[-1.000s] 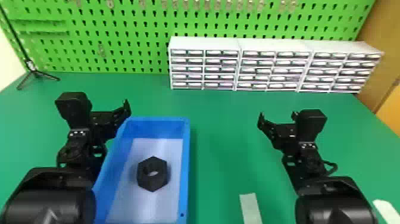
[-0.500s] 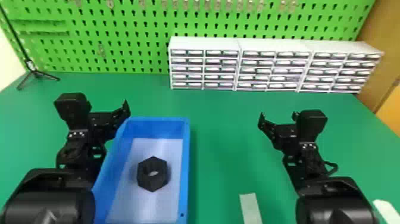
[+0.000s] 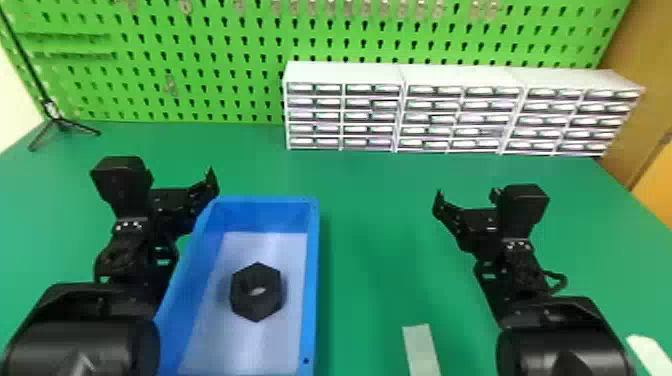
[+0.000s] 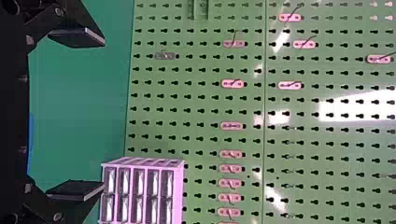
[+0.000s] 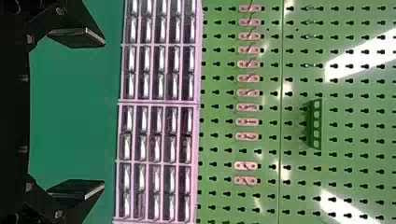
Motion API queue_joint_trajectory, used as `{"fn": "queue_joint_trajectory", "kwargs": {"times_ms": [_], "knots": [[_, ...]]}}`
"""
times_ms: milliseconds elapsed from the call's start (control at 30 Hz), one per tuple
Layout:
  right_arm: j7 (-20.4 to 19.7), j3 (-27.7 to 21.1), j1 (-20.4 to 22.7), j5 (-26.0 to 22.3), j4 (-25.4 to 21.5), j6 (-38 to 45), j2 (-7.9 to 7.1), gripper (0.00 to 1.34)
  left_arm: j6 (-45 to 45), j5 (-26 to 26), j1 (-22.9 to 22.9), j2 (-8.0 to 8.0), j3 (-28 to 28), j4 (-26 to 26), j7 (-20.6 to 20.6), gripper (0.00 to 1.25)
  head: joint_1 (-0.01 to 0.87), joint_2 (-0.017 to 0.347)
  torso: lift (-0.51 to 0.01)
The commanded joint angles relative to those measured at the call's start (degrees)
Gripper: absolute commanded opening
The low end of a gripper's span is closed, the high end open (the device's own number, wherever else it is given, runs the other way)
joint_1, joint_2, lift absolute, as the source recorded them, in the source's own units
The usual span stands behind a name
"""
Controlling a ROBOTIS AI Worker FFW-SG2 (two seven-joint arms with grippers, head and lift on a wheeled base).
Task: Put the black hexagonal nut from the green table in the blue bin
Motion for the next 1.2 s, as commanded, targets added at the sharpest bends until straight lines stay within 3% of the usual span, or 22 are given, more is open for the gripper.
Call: {"fn": "queue_joint_trajectory", "kwargs": {"times_ms": [0, 1167], "knots": [[0.00, -0.06, 0.05, -0.14, -0.01, 0.15, 0.06, 1.12, 0.00, 0.00, 0.02, 0.00, 0.08, 0.00, 0.00, 1.05, 0.686, 0.028, -0.096], [0.00, -0.24, -0.39, -0.49, -0.01, 0.50, 0.06, 1.12, -0.18, 0.26, 0.20, 0.00, 0.08, 0.00, 0.00, 1.05, 0.686, 0.028, -0.096]]}}
